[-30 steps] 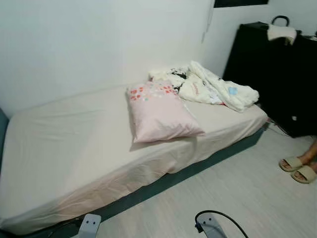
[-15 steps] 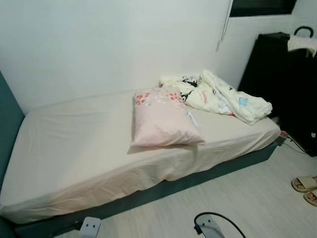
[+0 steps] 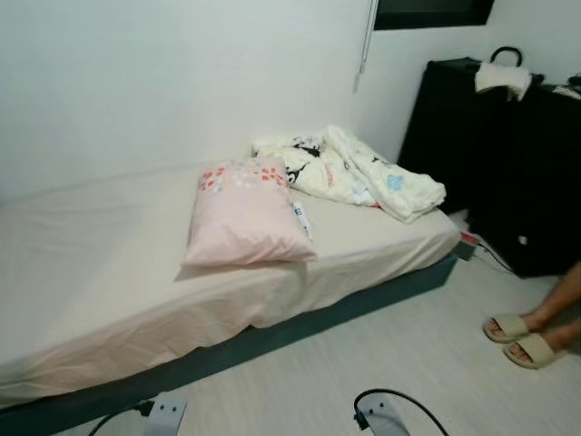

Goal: Clean up the room

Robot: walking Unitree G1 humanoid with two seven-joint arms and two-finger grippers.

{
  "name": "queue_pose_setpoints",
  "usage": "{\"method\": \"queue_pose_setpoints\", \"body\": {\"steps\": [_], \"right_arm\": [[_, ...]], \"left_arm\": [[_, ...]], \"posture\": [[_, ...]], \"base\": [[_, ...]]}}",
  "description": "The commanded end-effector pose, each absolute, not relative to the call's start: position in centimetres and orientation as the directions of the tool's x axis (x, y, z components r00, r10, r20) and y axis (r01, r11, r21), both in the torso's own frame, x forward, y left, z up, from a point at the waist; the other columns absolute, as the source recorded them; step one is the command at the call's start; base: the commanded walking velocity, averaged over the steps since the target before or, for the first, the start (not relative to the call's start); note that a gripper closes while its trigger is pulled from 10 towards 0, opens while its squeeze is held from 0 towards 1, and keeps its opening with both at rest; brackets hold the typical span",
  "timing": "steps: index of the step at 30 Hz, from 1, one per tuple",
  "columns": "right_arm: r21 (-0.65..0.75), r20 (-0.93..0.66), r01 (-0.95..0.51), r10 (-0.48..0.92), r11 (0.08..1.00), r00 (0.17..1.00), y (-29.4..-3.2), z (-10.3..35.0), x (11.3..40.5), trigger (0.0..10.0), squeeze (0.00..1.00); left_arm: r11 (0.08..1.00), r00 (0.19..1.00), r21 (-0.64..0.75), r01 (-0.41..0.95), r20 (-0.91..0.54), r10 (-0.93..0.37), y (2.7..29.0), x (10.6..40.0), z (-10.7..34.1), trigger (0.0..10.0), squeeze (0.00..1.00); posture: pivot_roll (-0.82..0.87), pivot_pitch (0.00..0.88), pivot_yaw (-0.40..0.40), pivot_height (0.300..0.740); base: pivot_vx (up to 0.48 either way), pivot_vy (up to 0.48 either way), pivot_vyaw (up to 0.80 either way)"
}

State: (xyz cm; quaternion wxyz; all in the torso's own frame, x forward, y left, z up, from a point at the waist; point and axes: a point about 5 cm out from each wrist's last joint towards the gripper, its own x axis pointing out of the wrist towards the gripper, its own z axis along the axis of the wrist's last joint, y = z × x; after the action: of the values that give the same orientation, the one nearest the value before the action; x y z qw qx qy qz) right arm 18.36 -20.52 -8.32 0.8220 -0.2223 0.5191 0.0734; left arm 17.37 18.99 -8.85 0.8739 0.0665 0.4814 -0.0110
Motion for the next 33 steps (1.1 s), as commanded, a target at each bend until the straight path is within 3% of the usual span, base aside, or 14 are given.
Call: {"method": "queue_pose_setpoints", "body": {"steps": [1,18,26,33], "right_arm": [[-0.282,-0.887,-0.361,-0.098,0.889,0.451,-20.06,-8.38,18.39,10.0,0.0],[-0.268,-0.882,-0.377,-0.068,0.887,0.466,-19.94,-8.14,18.88,10.0,0.0],[-0.262,-0.883,-0.377,-0.063,0.888,0.465,-19.87,-8.17,18.85,10.0,0.0],[-0.263,-0.881,-0.369,-0.066,0.891,0.469,-19.9,-8.16,18.84,10.0,0.0]], "left_arm": [[0.991,0.541,0.11,0.071,-0.839,0.055,19.34,17.52,-8.73,10.0,0.0],[0.99,0.532,0.1,0.096,-0.846,0.034,19.19,17.46,-8.79,10.0,0.0],[0.99,0.534,0.101,0.099,-0.845,0.033,19.24,17.49,-8.76,10.0,0.0],[0.99,0.538,0.098,0.097,-0.842,0.031,19.24,17.62,-8.7,10.0,0.0]], "posture": [[-0.02,0.0,-0.002,0.74],[-0.03,0.0,-0.001,0.74],[-0.03,0.0,0.001,0.74],[-0.03,0.0,0.002,0.74]], "base": [[0.0,0.0,0.0],[0.235,0.0,0.0],[0.288,0.0,0.79],[0.291,0.0,0.0]]}}
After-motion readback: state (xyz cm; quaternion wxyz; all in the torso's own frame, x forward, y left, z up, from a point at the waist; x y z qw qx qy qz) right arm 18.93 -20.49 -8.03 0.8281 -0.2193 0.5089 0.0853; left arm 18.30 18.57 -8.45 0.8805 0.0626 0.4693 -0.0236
